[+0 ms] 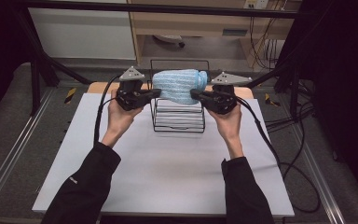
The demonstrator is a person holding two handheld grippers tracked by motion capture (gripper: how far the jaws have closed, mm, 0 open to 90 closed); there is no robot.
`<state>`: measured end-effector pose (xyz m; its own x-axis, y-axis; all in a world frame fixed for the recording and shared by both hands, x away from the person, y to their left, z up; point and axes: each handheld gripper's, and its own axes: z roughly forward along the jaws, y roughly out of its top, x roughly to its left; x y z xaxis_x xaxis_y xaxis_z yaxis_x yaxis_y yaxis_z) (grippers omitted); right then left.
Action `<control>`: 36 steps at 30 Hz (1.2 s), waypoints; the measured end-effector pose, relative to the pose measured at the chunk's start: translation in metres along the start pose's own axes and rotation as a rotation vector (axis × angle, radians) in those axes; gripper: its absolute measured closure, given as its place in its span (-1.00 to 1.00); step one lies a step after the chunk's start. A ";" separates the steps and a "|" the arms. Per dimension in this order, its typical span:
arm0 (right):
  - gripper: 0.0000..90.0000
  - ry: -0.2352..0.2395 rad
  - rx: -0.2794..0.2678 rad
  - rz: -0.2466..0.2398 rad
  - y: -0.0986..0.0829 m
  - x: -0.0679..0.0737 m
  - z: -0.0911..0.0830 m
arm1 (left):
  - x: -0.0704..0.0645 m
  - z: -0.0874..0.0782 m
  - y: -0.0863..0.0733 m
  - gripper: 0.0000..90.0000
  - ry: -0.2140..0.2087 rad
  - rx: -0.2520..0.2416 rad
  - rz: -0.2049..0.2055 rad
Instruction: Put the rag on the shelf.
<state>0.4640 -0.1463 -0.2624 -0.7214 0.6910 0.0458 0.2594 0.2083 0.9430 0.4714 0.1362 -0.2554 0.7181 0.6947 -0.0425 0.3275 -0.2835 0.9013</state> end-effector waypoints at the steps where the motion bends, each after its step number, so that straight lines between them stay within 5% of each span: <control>1: 0.95 -0.004 -0.005 0.002 -0.001 -0.001 0.001 | 0.000 0.001 0.000 0.99 0.004 -0.002 -0.001; 11: 0.89 -0.045 -0.025 -0.005 -0.009 -0.004 0.007 | 0.003 0.011 -0.002 0.99 0.032 -0.007 -0.018; 21: 0.58 -0.012 -0.078 -0.006 -0.003 0.003 -0.006 | -0.002 -0.008 0.005 0.90 0.023 -0.055 -0.016; 36: 0.06 -0.006 -0.098 -0.009 0.015 0.009 -0.019 | -0.003 -0.023 0.014 0.21 0.040 -0.085 -0.017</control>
<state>0.4498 -0.1501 -0.2416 -0.7198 0.6933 0.0355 0.1887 0.1462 0.9711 0.4601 0.1456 -0.2330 0.6876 0.7249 -0.0422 0.2847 -0.2157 0.9340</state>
